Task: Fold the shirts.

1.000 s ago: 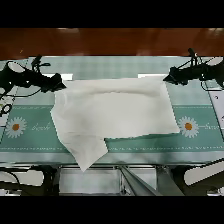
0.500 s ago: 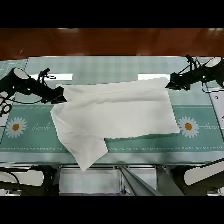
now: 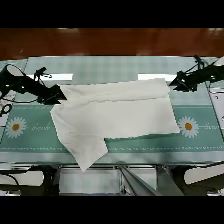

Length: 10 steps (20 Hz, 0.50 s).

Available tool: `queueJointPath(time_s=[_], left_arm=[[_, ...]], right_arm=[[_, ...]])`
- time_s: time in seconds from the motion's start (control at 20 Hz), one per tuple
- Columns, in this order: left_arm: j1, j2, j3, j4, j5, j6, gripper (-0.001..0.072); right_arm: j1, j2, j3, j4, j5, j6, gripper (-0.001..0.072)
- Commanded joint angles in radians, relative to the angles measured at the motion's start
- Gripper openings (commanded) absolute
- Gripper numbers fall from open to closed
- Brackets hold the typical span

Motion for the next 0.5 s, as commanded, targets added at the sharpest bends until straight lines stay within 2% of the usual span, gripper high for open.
queueJointPath(time_s=[0.0,0.2,0.35,0.45], left_arm=[[0.055,0.147,-0.047,0.000,-0.032,-0.010,0.0511],[0.193,0.411,-0.414,0.032,-0.009,-0.004,0.0510],[0.332,0.580,-0.705,-0.092,-0.003,0.013,0.0510],[0.386,0.658,-0.826,-0.113,-0.003,0.011,0.0510]], right_arm=[[-0.080,0.112,-0.058,-0.034,0.090,0.033,0.0404],[-0.130,0.355,-0.417,-0.041,-0.059,-0.029,0.0404],[-0.134,0.519,-0.648,0.035,-0.141,-0.110,0.0403],[-0.133,0.593,-0.739,0.117,-0.154,-0.155,0.0403]])
